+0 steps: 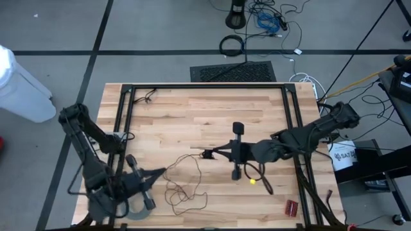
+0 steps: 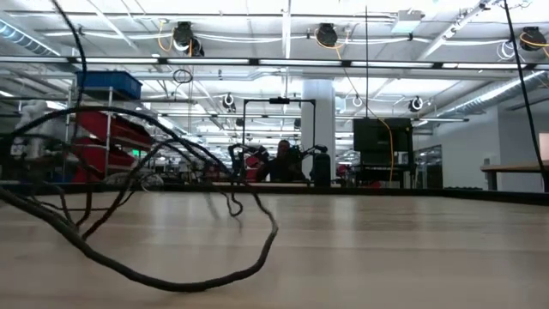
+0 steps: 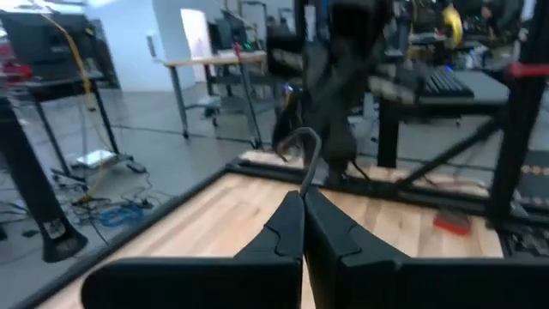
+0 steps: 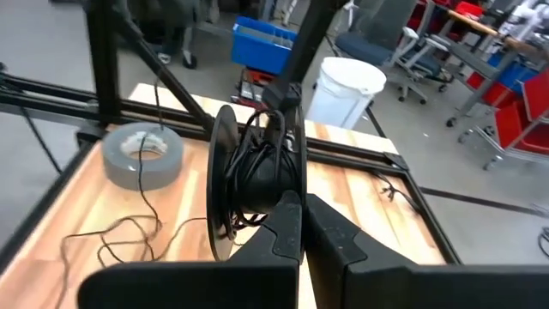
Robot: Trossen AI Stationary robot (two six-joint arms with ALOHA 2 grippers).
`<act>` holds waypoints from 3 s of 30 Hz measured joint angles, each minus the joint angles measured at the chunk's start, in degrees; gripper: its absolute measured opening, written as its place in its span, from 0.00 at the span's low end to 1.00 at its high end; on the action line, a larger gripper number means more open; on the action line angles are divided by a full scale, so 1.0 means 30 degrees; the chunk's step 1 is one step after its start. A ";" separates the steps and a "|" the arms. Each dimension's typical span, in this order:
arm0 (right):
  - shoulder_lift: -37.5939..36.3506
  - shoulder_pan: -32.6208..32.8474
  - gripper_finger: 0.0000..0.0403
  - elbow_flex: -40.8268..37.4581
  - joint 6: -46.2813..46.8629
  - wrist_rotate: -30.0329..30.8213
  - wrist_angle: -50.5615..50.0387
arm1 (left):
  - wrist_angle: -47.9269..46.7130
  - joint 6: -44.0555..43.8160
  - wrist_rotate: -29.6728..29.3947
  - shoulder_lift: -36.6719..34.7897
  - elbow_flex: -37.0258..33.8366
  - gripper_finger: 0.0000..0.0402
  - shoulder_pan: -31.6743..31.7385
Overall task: Coil cords
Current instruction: Coil the black wire onto the spool
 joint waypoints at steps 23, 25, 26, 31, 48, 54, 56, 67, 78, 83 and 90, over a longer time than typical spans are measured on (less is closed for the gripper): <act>0.2693 -0.2939 0.00 -0.0007 -0.0005 0.0121 0.2527 | 1.1469 0.9186 0.8799 0.0404 0.0021 0.00 0.5224; 0.2727 -0.2995 0.00 -0.0007 -0.0005 -0.0017 0.2528 | 1.1577 0.9097 0.9338 0.0762 0.0021 0.00 0.5761; 0.2727 -0.2997 0.00 -0.0007 0.0005 -0.0093 0.2536 | 1.1590 0.8957 0.9386 0.0976 0.0021 0.00 0.6003; 0.2727 -0.3010 0.00 -0.0007 0.0118 -0.0125 0.2543 | 1.1557 0.8836 0.9426 0.2177 0.0021 0.00 0.6838; 0.2246 -0.2821 0.00 -0.0007 0.0717 -0.1423 0.2514 | 1.0880 0.6858 0.8960 0.5442 0.0027 0.00 0.8240; 0.1937 -0.2545 0.00 -0.0015 0.0702 -0.1681 0.2390 | 1.0492 0.6803 0.8803 0.5572 0.0028 0.00 0.8389; 0.1752 -0.2399 0.00 -0.0015 0.0695 -0.1709 0.2166 | 1.0047 0.6796 0.8640 0.5572 0.0028 0.00 0.8296; 0.0249 -0.1372 0.00 -0.0022 0.1074 -0.1549 0.1078 | 0.6782 0.3631 0.8675 0.5587 0.0035 0.00 0.7612; -0.0965 -0.0064 0.00 -0.0022 0.1066 -0.1542 0.0644 | 0.6532 0.3371 0.8299 0.5587 0.0043 0.08 0.6524; -0.1472 0.0487 0.00 -0.0022 0.1149 -0.1442 0.0231 | 0.6510 0.3397 0.8290 0.5587 0.0043 0.15 0.5815; -0.1681 0.1235 0.00 -0.0022 0.1154 -0.1462 0.0020 | 0.6527 0.4523 0.7483 0.5527 0.0043 0.19 0.4884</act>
